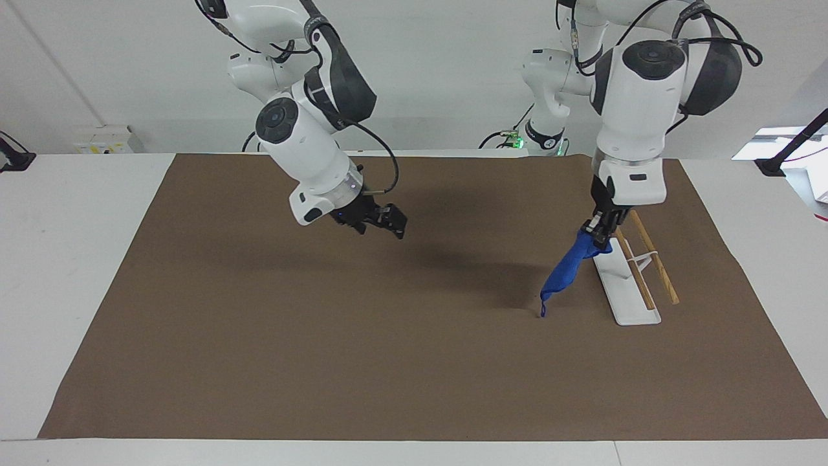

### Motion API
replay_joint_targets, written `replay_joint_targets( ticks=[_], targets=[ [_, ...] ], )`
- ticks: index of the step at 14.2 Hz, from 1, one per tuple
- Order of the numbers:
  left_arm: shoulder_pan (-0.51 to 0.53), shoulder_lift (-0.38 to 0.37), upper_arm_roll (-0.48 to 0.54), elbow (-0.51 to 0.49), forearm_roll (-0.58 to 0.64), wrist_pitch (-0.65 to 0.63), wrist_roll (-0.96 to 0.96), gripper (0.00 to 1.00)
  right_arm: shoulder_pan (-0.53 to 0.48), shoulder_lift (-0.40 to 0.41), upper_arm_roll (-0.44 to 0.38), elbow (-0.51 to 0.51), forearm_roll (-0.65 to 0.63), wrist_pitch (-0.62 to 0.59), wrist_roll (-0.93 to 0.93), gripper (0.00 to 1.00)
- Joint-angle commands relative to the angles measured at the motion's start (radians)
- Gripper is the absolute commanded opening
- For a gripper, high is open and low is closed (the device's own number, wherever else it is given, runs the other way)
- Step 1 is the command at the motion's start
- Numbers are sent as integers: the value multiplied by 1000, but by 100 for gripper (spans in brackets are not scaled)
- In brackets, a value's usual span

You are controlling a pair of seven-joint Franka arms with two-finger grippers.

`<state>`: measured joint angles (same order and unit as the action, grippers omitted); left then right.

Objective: Right arm passes towel to left arm to hang
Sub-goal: 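Carry the towel with the left gripper while the right gripper withdraws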

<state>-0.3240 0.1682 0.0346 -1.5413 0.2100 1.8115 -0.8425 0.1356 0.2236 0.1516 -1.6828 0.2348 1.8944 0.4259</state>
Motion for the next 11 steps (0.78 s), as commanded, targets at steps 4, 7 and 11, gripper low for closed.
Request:
replay_joint_targets(
  ticks=[4,7,11],
  targets=[
    [158,-104,-9,-251,23,207,207,0,-258,-128,9,2,-258,-110,-369,99],
    [242,-111,-7,-298,25,317,287,0,-277,-211,5,47,-294,-217,-384,99],
    [330,-131,-7,-367,25,429,379,0,-321,-181,8,274,-333,-482,-427,99]
  ],
)
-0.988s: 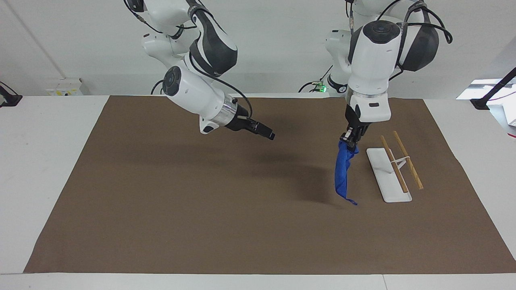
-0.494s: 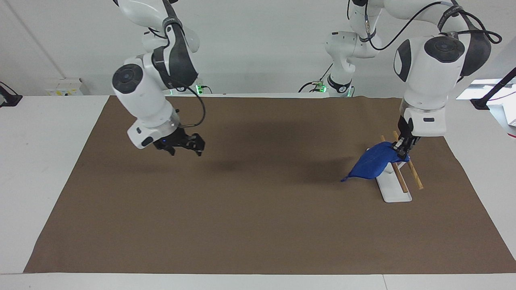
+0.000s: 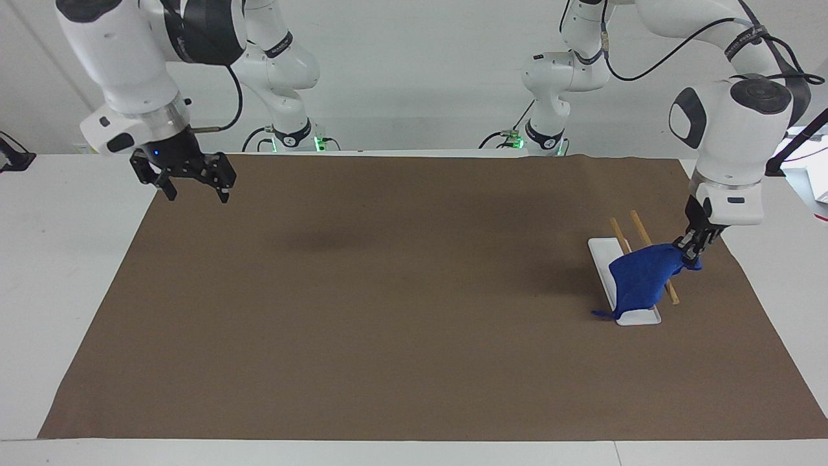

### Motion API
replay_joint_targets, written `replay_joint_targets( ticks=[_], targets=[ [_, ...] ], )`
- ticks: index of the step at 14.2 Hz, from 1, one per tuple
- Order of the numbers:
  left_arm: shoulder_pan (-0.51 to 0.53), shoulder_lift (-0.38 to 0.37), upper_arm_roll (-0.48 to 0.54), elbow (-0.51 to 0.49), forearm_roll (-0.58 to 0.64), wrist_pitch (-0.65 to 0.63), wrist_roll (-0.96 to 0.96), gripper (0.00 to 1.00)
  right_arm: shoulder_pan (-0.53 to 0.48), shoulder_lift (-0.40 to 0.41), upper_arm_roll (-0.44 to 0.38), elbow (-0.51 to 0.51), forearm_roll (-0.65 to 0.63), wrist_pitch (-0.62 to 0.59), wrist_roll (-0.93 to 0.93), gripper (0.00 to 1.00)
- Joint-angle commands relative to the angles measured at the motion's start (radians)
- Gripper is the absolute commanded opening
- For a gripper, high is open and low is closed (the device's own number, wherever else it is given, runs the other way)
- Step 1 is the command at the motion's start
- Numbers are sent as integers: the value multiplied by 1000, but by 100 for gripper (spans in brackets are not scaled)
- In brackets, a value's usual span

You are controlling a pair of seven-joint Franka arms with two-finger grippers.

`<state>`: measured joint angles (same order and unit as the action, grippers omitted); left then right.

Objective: Right arm passes towel to left arm to hang
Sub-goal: 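Carry the towel with the left gripper while the right gripper withdraws, then drape the towel over the white rack and open the left gripper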

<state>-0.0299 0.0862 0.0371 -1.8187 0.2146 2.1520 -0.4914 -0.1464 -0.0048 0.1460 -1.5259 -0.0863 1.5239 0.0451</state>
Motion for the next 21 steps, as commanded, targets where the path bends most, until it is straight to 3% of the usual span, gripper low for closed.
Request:
replay_joint_targets(
  ticks=[1,7,12,14,17,19,20,21],
  targets=[
    [54,-63,-8,-129,22,130,42,0,-47,39,17,131,-1,-151,-86,99],
    [143,-102,-8,-275,46,273,165,0,-45,12,17,102,5,-152,-103,99],
    [148,-134,-9,-355,46,279,169,3,-45,8,17,90,5,-157,-94,99],
    [140,-134,-9,-367,46,279,171,9,-48,-13,14,46,7,-159,-96,99],
    [165,-137,-6,-428,46,328,253,10,45,-30,-70,30,5,-166,-90,99],
    [196,-138,-8,-447,46,351,293,10,39,-55,-75,0,22,-179,-84,99],
    [199,-138,-8,-445,46,352,306,24,39,-60,-83,-3,42,-179,-83,99],
    [199,-137,-8,-438,46,352,307,55,37,-60,-85,-4,43,-179,-83,99]
  ],
)
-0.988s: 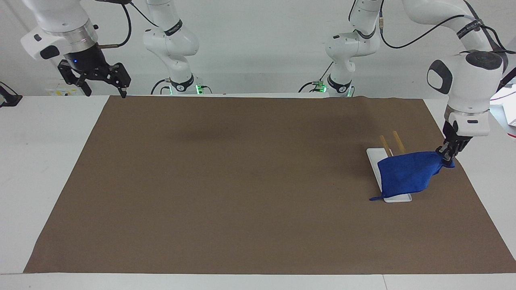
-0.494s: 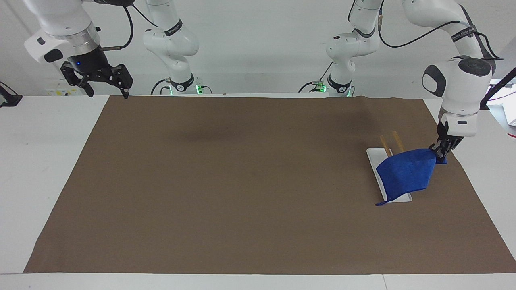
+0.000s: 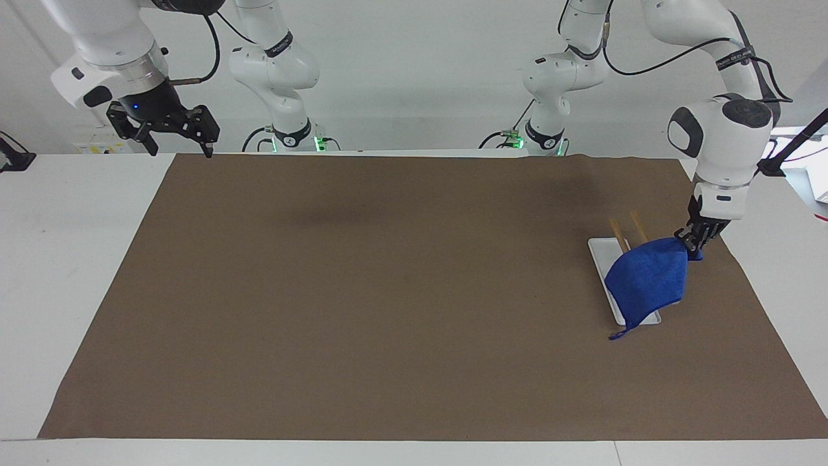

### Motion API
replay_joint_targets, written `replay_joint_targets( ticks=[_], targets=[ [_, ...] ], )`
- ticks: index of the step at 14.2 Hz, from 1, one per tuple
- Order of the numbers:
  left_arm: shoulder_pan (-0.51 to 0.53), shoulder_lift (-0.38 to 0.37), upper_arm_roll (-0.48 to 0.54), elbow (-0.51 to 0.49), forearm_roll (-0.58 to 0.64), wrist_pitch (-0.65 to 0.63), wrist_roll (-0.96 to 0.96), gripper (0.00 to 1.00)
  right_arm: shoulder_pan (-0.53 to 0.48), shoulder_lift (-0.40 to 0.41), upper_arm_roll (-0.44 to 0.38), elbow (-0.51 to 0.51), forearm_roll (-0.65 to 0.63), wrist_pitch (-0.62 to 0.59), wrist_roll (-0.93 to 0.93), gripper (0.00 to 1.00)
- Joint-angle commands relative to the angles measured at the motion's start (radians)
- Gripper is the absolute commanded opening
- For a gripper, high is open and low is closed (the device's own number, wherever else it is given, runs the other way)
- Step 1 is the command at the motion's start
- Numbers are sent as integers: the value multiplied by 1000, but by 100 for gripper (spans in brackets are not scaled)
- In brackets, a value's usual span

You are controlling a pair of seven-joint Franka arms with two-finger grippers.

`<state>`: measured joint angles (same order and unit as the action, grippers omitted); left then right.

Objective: Right arm passes towel to left arm to hang
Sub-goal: 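Drape the towel over the white rack and open the left gripper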

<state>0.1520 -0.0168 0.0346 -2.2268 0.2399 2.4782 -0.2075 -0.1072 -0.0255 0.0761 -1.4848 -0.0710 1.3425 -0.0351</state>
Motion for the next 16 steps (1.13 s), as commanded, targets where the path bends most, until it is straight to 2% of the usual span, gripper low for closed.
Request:
replay_joint_targets(
  ticks=[1,2,6,7,9,10,13,14,15,16],
  targets=[
    [17,-31,-5,-25,19,25,16,85,-2,-39,-16,-48,28,7,-5,99],
    [9,-29,-7,-24,19,25,5,100,-3,-45,-16,-60,27,4,-5,99],
    [-2,-21,-15,65,18,-21,10,100,-20,-45,-16,-63,30,4,-11,99],
    [-2,-29,-18,109,10,-91,14,100,-22,-45,-15,-63,30,3,-11,99],
    [-73,-20,-24,267,-2,-343,14,100,-17,-45,-15,-63,30,3,-12,99],
    [-107,-14,-19,354,-55,-502,16,100,-17,-45,-15,-63,30,3,-12,99],
    [-133,-18,-33,462,-210,-747,16,100,-19,-45,-15,-63,30,3,-12,99],
    [-169,-14,-39,531,-220,-866,19,100,-19,-45,-15,-63,30,3,-12,99],
    [-210,21,-39,629,-223,-984,19,100,-17,-45,-15,-63,30,3,-12,99],
    [-236,58,-39,703,-223,-1042,34,100,-17,-45,-15,-63,30,3,-12,99]
  ],
)
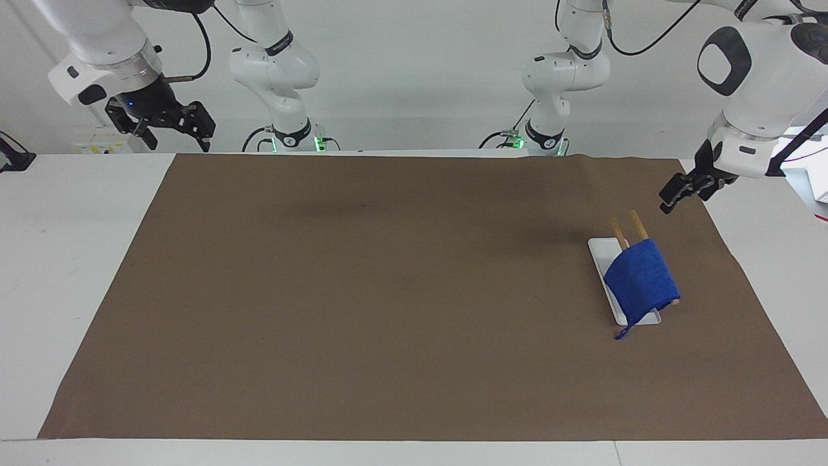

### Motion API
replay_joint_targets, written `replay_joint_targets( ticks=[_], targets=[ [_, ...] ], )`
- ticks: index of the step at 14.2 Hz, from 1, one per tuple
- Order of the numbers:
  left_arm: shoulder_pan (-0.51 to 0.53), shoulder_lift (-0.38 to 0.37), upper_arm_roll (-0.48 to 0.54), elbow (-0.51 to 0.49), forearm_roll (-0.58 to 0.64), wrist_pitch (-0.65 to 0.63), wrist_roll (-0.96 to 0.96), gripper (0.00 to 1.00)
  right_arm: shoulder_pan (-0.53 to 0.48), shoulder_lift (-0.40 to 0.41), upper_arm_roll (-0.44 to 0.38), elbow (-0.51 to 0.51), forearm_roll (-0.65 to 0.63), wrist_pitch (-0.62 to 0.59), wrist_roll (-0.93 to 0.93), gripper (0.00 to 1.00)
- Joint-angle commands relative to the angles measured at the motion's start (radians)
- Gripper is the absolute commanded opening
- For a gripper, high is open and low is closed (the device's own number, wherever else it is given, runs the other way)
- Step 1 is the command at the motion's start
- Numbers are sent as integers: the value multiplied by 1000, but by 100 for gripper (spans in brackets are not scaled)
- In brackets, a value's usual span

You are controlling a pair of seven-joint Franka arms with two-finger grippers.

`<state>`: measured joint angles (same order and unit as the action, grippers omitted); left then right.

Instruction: Right arm passes towel to left arm to hang

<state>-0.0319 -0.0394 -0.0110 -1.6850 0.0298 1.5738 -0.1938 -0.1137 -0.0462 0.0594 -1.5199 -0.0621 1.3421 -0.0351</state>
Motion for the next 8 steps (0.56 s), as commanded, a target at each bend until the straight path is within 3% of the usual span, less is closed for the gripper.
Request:
replay_joint_targets(
  ticks=[1,3,8],
  targets=[
    [-74,91,8,188,-13,-138,66,100,-11,-24,2,-28,21,3,-12,99],
    [-68,93,8,188,-16,-136,207,100,-12,-24,2,-28,21,3,-12,99],
    [-62,99,16,195,-33,-153,223,100,-11,-24,2,-28,21,3,-12,99]
  ],
)
